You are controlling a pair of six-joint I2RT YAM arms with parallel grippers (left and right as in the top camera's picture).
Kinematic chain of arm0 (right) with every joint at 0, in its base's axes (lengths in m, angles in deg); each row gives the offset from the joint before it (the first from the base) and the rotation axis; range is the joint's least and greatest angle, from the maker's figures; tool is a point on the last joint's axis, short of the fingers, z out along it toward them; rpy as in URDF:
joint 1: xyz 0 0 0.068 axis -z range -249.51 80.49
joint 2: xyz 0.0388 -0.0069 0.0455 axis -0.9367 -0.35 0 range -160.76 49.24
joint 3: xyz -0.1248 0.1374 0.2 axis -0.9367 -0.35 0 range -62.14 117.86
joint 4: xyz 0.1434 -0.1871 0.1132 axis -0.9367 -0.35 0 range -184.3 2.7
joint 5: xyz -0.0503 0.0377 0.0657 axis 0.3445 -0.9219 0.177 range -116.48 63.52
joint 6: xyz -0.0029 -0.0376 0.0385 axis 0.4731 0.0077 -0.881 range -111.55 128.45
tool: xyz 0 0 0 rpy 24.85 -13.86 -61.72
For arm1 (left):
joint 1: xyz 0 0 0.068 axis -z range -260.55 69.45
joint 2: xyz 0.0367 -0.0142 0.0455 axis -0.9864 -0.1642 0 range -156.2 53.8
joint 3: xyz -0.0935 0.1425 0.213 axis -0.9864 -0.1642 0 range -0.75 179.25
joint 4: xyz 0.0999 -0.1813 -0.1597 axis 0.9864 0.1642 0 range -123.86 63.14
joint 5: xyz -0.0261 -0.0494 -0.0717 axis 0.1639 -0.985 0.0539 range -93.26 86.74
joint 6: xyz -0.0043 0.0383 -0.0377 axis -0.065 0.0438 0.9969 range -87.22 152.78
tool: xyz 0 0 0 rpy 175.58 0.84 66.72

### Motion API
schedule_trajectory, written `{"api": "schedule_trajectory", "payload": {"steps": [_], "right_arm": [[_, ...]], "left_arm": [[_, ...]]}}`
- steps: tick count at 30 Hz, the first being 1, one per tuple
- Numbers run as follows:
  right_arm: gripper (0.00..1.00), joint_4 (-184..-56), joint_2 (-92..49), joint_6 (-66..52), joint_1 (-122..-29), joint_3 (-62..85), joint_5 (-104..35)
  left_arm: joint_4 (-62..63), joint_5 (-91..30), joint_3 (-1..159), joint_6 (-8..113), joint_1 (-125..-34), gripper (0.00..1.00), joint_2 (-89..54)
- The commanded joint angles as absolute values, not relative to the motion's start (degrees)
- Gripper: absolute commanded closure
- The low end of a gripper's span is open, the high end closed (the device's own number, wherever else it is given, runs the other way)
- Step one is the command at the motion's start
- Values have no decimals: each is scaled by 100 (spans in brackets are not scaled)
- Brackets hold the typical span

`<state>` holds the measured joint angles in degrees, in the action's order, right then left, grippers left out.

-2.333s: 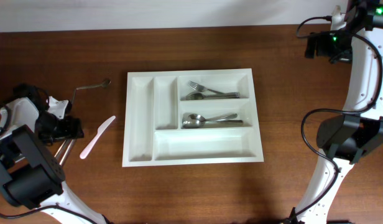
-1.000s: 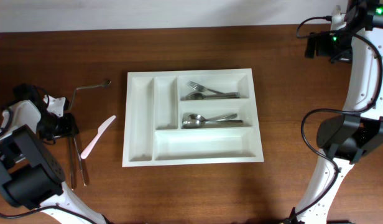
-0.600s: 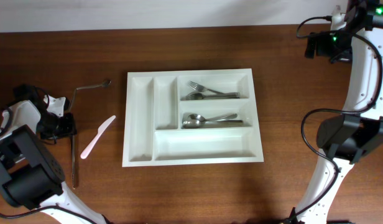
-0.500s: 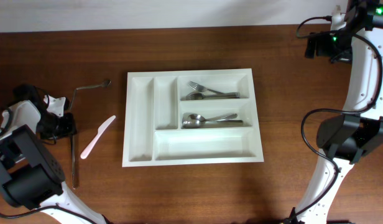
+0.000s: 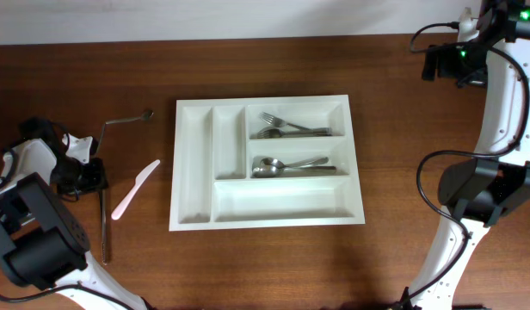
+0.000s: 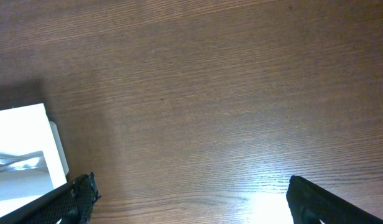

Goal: Pack container
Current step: 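Lower the left gripper and close it on the tongs, then lift the tongs with the left gripper and carry them over the tray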

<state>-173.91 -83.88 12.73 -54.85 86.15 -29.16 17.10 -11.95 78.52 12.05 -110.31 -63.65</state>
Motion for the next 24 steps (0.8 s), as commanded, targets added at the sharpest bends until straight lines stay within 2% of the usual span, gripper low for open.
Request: {"api": "schedule_trajectory", "payload": {"steps": [1,24], "right_arm": [[1,-17391,-8291,1201,-5477,8692,-2949],[1,-17391,-8291,1201,-5477,8692,-2949]], "left_arm": [[1802,-1293,7786,1306,-11033,98,-6426],[3164,-1296,9554,1393,-10994,98,-6424]]}}
